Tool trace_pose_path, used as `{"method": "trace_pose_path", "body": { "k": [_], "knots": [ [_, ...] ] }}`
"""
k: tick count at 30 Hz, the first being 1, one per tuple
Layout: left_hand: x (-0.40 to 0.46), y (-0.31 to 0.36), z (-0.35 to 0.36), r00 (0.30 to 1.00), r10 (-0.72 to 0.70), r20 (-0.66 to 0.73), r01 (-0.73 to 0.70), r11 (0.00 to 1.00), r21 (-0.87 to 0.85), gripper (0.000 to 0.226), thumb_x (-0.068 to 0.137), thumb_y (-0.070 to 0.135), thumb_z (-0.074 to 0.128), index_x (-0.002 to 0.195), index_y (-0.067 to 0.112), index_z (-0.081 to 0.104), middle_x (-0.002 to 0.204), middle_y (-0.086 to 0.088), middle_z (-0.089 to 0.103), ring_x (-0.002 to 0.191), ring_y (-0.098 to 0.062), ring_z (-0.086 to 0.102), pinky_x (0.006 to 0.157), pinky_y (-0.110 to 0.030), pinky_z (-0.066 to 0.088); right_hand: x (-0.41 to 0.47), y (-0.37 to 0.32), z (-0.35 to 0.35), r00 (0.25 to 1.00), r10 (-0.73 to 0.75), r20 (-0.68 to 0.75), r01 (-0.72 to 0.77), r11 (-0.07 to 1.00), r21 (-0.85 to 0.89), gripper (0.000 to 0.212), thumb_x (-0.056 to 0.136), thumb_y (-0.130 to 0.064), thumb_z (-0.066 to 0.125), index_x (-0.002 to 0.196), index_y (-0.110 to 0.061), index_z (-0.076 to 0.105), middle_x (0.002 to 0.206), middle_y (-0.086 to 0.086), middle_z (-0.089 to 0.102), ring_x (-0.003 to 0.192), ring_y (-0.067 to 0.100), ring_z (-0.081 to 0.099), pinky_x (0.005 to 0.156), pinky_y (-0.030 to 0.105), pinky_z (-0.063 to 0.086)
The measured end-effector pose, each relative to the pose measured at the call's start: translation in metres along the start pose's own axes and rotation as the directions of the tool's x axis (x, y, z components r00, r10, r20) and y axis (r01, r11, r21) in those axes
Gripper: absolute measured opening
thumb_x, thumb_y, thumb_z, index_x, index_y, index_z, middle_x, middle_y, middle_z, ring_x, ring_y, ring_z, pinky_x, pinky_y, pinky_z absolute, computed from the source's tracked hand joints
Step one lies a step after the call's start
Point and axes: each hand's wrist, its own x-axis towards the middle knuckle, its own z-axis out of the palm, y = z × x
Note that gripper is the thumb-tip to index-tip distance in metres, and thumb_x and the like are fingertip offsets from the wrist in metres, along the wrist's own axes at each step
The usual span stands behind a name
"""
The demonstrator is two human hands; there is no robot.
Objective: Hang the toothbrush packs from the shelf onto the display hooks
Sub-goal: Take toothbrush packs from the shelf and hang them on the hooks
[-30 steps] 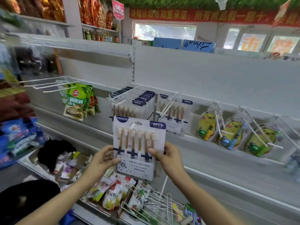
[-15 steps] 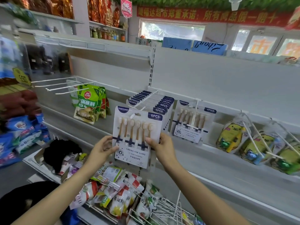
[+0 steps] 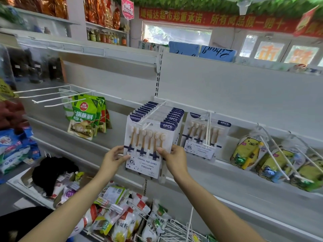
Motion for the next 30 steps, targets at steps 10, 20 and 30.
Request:
{"method": "trace_pose_path", "body": {
  "k": [10,20,30],
  "knots": [
    [0.009,-0.002,0.016,0.999,0.016,-0.03,-0.015,0.999,0.028,0.035,0.091,0.012,0.066,0.123,0.021,0.054,0.108,0.007,0.062,0.1,-0.013,0.059,0.085,-0.029,0.048,0.004,0.006,0.002,0.999,-0.035,-0.018,0.034,0.996,-0.087,0.031,0.083,-0.04,0.07,0.081,-0.009,0.072,0.079,0.006,0.075,0.077,0.021,0.071,0.072,0.049,0.057],
    [-0.031,0.022,0.01,0.918,0.367,-0.149,-0.256,0.838,0.483,0.04,0.086,0.01,0.072,0.12,0.018,0.054,0.116,0.004,0.053,0.108,-0.015,0.054,0.093,-0.035,0.046,-0.037,0.019,-0.044,0.995,-0.102,0.013,0.103,0.985,-0.142,0.051,0.077,-0.053,0.077,0.115,-0.021,0.061,0.101,-0.007,0.072,0.092,0.005,0.067,0.085,0.026,0.057],
    [-0.076,0.054,0.111,0.601,0.548,0.581,-0.799,0.41,0.44,0.051,0.09,0.035,0.062,0.14,0.033,0.049,0.139,0.018,0.049,0.13,0.001,0.043,0.113,-0.023,0.032,-0.106,0.063,-0.172,0.909,-0.322,0.265,0.414,0.63,-0.656,0.051,0.099,-0.049,0.048,0.145,-0.029,0.039,0.144,-0.005,0.05,0.13,0.018,0.049,0.102,0.039,0.046]
  ]
}}
